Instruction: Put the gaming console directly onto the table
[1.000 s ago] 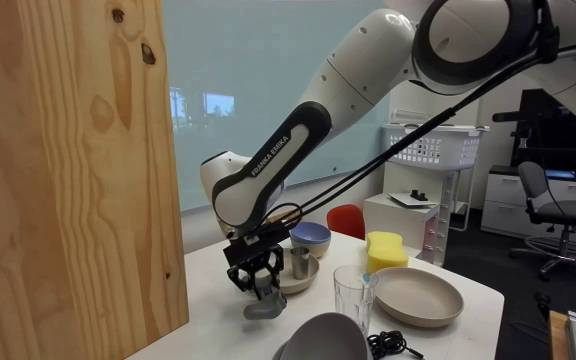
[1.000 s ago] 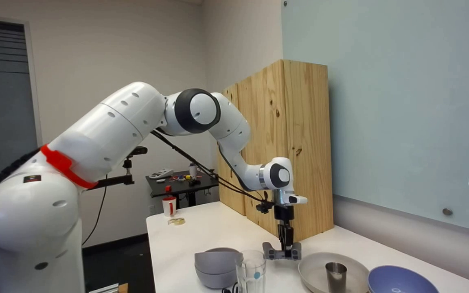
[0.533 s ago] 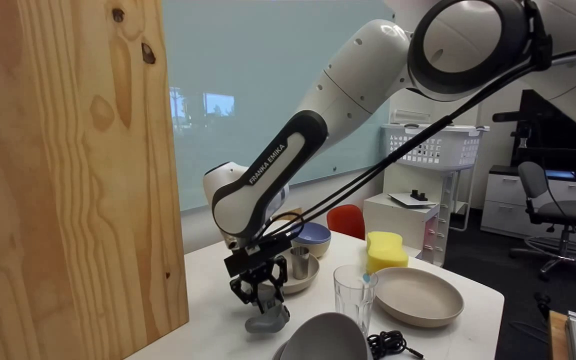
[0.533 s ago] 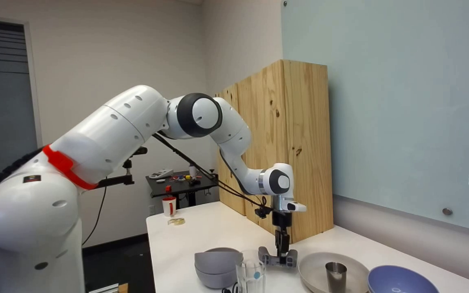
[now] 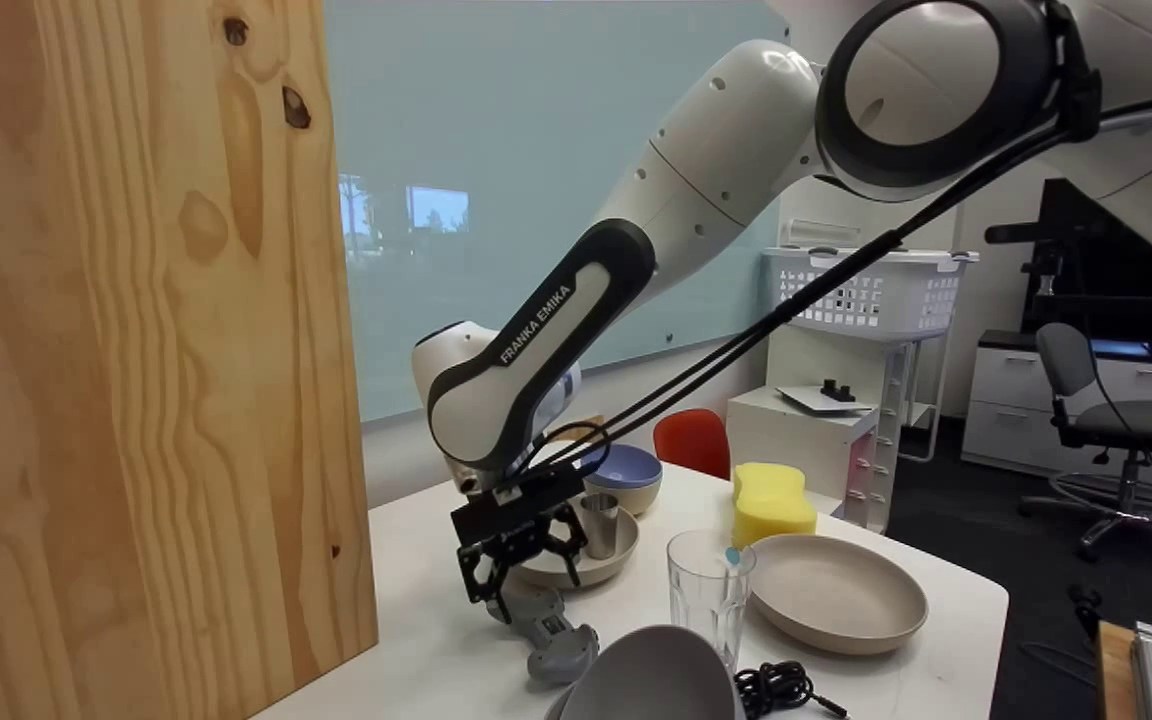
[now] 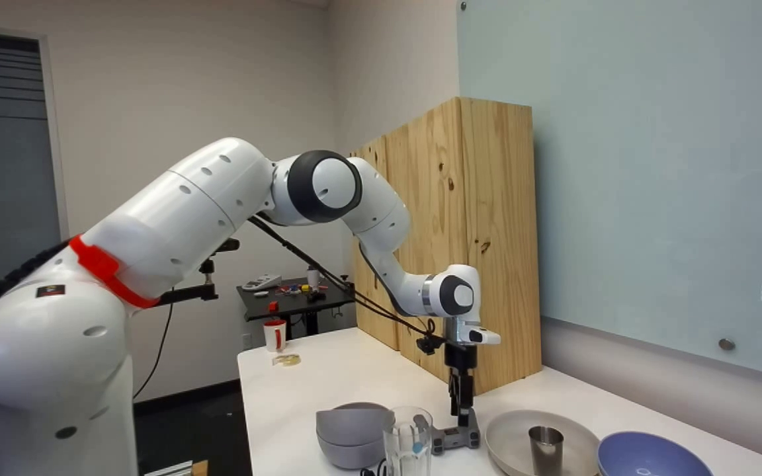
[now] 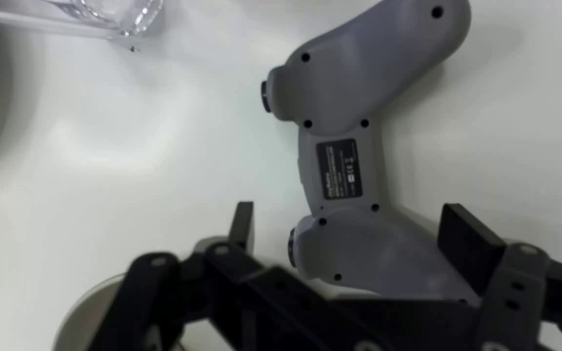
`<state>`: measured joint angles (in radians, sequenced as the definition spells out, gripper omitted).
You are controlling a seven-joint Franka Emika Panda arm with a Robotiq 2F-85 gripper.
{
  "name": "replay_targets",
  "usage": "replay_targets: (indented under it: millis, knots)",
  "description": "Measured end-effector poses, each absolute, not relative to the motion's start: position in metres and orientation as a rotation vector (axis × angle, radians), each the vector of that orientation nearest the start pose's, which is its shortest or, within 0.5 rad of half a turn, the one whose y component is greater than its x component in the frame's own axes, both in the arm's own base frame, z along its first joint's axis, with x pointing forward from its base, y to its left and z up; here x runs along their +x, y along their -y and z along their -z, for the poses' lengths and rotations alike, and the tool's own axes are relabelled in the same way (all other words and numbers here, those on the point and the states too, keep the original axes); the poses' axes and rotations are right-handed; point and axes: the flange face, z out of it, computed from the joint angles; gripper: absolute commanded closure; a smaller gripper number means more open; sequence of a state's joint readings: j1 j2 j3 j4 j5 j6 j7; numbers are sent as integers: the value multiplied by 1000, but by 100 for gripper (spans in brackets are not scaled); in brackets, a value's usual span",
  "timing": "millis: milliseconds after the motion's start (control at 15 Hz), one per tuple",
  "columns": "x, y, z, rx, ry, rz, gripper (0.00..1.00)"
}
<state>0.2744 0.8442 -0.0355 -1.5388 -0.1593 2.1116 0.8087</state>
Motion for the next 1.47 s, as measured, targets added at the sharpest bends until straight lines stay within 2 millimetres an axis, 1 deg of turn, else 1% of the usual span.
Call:
replay_targets:
  millis: [133, 267, 400, 533, 667, 733, 867, 1067, 1267, 1467]
  knots:
    - [657, -152, -142, -3305, -785, -250, 0]
    - [666, -148, -162, -3296, -802, -202, 0]
    - [673, -143, -193, -3294, -823, -163, 0]
    - [675, -135, -227, -3299, -848, -143, 0]
    - [672, -123, -258, -3304, -889, -150, 0]
    - [668, -114, -270, -3303, -914, -153, 0]
    - [654, -91, -289, -3296, -964, -164, 0]
    - [622, -60, -309, -3271, -1040, -211, 0]
    - [580, -41, -316, -3258, -1085, -307, 0]
    - [537, -33, -315, -3239, -1115, -394, 0]
